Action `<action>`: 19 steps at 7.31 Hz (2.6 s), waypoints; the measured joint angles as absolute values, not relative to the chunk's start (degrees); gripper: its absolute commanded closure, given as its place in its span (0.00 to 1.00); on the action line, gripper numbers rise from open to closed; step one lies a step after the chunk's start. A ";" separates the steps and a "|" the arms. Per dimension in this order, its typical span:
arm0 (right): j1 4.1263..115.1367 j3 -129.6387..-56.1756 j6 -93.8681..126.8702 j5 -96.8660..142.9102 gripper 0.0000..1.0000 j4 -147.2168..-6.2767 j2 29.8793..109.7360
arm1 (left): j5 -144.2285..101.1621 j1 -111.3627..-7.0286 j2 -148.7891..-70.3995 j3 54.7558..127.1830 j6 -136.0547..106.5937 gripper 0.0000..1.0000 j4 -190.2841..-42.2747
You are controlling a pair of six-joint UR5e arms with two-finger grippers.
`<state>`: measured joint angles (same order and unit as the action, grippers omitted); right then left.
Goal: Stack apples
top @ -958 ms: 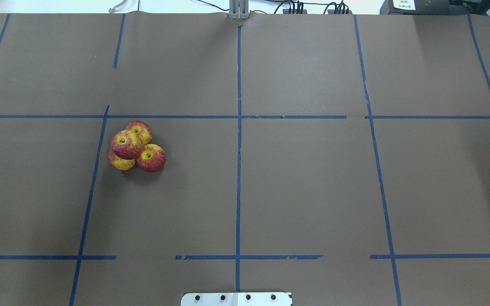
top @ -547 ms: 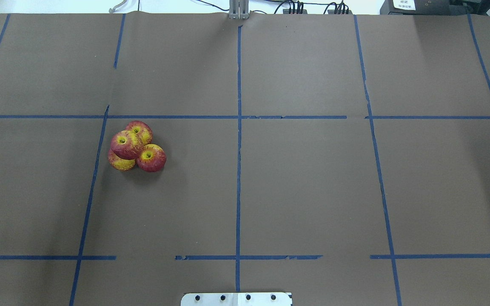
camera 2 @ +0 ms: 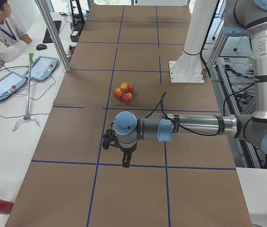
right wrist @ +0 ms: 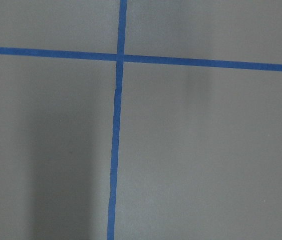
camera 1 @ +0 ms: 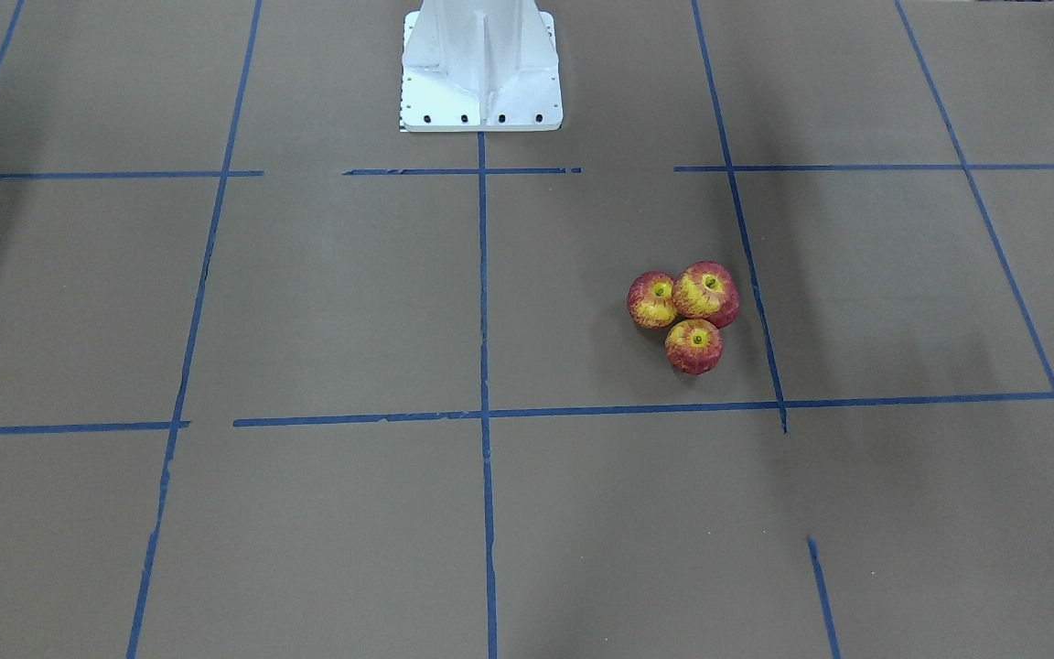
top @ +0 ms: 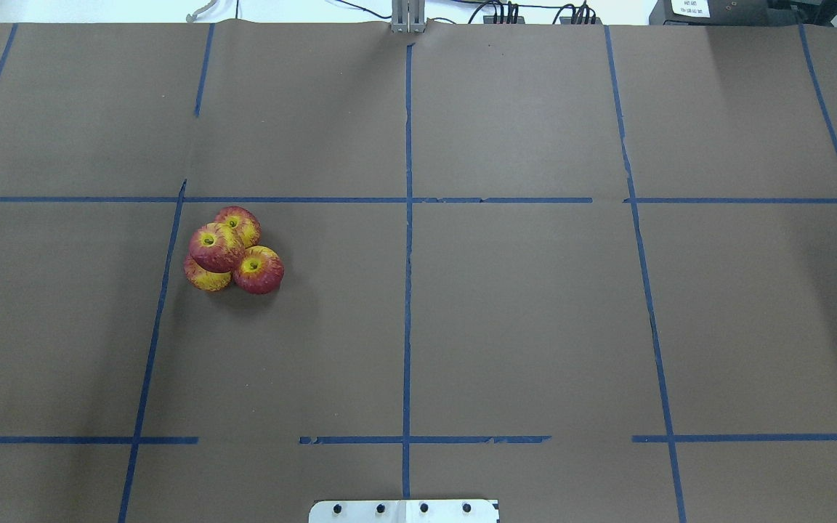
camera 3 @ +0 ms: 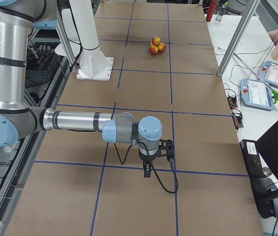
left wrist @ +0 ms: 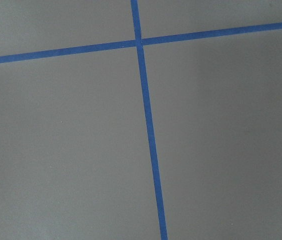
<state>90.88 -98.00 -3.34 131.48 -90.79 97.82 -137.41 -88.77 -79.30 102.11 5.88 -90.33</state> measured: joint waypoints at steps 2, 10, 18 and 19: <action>90.88 -98.00 -3.34 131.48 0.00 -90.79 97.82 | -137.39 -88.80 -79.61 103.01 5.89 0.00 -90.31; 90.88 -98.00 -3.34 131.48 0.00 -90.79 97.82 | -137.01 -89.12 -81.39 102.18 6.15 0.00 -89.72; 90.88 -98.00 -3.34 131.48 0.00 -90.79 97.82 | -137.18 -89.47 -81.46 101.88 6.21 0.00 -89.75; 90.88 -98.00 -3.34 131.48 0.00 -90.79 97.82 | -137.18 -89.47 -81.50 101.79 6.23 0.00 -89.77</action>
<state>90.88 -98.00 -3.34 131.48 -90.79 97.82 -137.18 -89.47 -81.50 101.79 6.23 -89.77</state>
